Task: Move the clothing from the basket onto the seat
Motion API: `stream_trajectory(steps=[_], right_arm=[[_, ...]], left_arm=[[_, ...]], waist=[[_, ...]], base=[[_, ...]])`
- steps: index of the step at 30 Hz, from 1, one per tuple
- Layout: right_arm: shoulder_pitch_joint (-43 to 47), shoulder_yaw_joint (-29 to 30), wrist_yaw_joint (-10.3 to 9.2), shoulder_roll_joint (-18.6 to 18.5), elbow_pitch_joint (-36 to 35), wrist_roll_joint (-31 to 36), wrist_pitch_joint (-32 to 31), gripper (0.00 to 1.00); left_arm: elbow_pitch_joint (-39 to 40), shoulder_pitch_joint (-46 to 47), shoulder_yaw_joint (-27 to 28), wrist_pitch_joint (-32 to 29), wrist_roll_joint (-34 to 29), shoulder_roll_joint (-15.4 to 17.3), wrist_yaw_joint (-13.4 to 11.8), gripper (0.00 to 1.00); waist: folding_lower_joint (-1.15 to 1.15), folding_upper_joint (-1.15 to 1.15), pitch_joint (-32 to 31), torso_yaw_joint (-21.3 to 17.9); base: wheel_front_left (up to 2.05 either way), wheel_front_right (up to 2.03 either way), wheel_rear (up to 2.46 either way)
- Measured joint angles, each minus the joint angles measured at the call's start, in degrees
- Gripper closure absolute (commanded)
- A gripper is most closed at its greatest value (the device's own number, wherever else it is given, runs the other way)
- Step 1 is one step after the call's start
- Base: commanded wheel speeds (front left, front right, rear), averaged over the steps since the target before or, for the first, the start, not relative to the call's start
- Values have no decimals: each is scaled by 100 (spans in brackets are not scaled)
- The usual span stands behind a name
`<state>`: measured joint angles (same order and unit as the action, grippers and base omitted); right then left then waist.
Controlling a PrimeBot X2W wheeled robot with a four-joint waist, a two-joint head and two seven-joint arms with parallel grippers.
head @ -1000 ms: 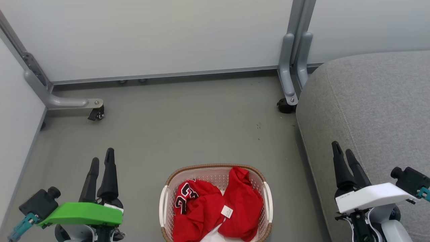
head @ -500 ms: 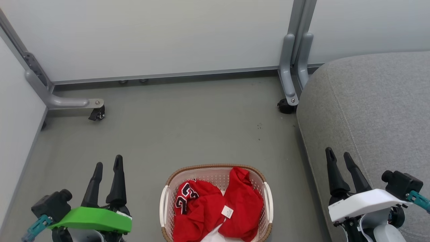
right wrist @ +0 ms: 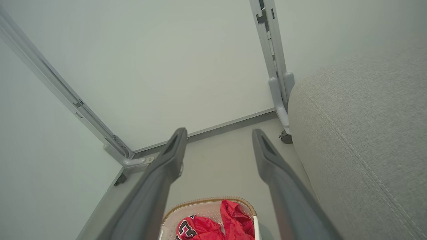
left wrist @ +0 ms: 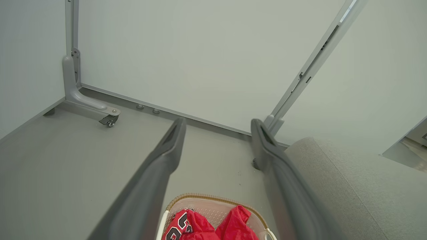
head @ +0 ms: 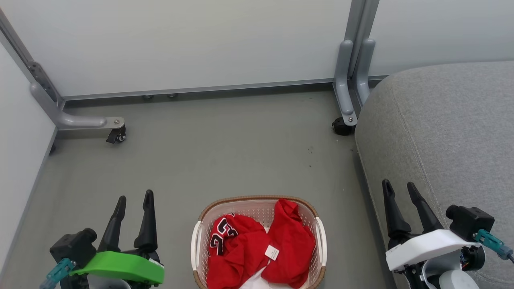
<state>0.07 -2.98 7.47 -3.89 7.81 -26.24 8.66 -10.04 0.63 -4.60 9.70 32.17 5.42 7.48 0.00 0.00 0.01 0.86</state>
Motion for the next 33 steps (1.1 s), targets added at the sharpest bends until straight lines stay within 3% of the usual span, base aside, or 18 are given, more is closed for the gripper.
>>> stream_trajectory(steps=[33], right_arm=[[177, -52, 1, 98, -264, 1580, 104, 0]], left_arm=[[-299, -37, 10, 386, -1553, -47, 1, 0]], waist=[[0, 0, 57, 15]], base=[[0, 0, 0]])
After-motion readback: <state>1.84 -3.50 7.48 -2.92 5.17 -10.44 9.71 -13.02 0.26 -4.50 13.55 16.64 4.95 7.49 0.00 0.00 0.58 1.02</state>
